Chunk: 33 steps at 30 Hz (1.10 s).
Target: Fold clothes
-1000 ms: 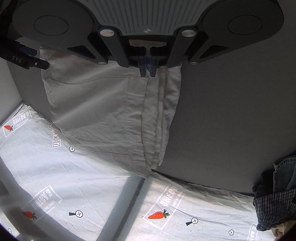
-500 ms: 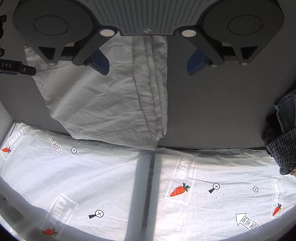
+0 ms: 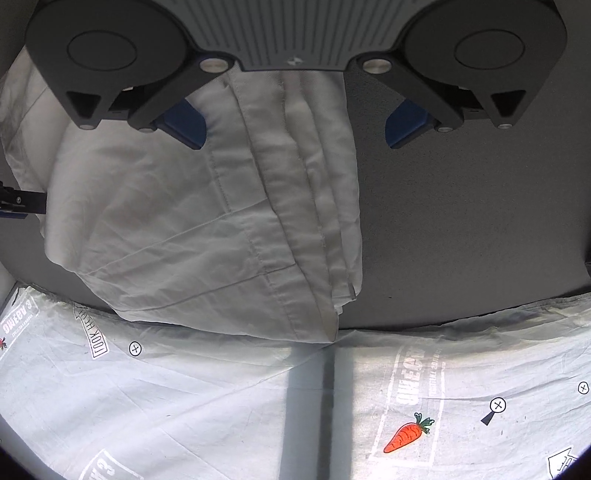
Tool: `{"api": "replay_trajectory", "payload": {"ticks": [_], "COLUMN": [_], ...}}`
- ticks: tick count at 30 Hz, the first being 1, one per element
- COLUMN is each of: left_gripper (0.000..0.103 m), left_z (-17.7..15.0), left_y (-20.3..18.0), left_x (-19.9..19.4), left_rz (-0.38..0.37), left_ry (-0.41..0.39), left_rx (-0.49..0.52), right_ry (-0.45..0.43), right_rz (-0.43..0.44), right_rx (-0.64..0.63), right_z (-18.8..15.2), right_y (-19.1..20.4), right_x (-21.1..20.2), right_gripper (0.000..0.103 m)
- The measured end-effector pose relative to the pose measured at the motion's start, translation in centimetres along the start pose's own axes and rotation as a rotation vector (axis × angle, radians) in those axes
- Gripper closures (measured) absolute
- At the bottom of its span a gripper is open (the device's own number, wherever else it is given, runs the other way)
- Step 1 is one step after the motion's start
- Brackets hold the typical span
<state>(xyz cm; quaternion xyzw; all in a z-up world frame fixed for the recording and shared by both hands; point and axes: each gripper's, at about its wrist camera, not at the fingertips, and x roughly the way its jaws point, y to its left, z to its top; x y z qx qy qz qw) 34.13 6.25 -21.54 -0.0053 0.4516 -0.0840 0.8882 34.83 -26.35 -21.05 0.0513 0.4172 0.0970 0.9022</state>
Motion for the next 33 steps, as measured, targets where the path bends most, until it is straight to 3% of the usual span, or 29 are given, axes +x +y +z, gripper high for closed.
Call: {"api": "replay_trajectory", "payload": {"ticks": [2, 5, 7, 10, 11, 12, 13, 15, 17, 19, 23, 24, 28, 33], "left_gripper": [0.000, 0.000, 0.001, 0.002, 0.012, 0.024, 0.033, 0.061, 0.072, 0.077, 0.083, 0.090, 0.090, 0.090], "left_z": [0.2, 0.1, -0.1, -0.2, -0.2, -0.2, -0.1, -0.4, -0.3, 0.0, 0.3, 0.3, -0.5, -2.9], "left_y": [0.8, 2.7, 3.2, 2.8, 2.7, 2.5, 2.3, 1.4, -0.4, -2.0, -4.5, -5.5, -10.2, -12.1], "left_x": [0.8, 2.2, 2.1, 2.0, 1.8, 1.5, 1.2, 0.1, -1.2, -2.9, -7.1, -8.1, -11.5, -13.8], "left_rz": [-0.059, -0.159, -0.176, -0.166, -0.169, -0.178, -0.181, -0.158, -0.116, -0.085, -0.156, -0.175, -0.221, -0.304], "left_ry": [0.025, 0.066, 0.024, 0.009, 0.003, -0.006, -0.018, -0.052, -0.085, -0.116, -0.185, -0.199, -0.244, -0.250], "left_rx": [-0.040, -0.191, -0.249, -0.274, -0.293, -0.319, -0.340, -0.354, -0.317, -0.291, -0.291, -0.269, -0.158, -0.160], "right_ry": [0.017, 0.063, 0.094, 0.061, 0.050, 0.039, 0.028, 0.006, -0.016, -0.038, -0.082, -0.095, -0.154, -0.227], "right_rz": [0.035, 0.080, 0.106, 0.112, 0.113, 0.115, 0.117, 0.121, 0.125, 0.129, 0.136, 0.133, 0.104, 0.068], "right_rx": [0.025, 0.073, 0.129, 0.147, 0.153, 0.159, 0.165, 0.177, 0.189, 0.200, 0.224, 0.224, 0.206, 0.183], "right_z": [0.2, 0.4, 0.5, 0.7, 0.7, 0.7, 0.8, 0.9, 1.0, 1.0, 1.2, 1.1, 0.2, -0.9], "right_y": [-0.7, -1.7, -2.3, -1.8, -1.7, -1.5, -1.3, -1.0, -0.7, -0.4, 0.2, 0.3, 0.3, 0.4], "right_x": [1.0, 2.6, 3.0, 1.4, 0.9, 0.3, -0.2, -1.3, -2.3, -3.4, -5.6, -6.4, -10.6, -15.9], "right_gripper": [0.000, 0.000, 0.000, 0.000, 0.004, 0.014, 0.032, 0.048, 0.076, 0.087, 0.089, 0.089, 0.090, 0.090]}}
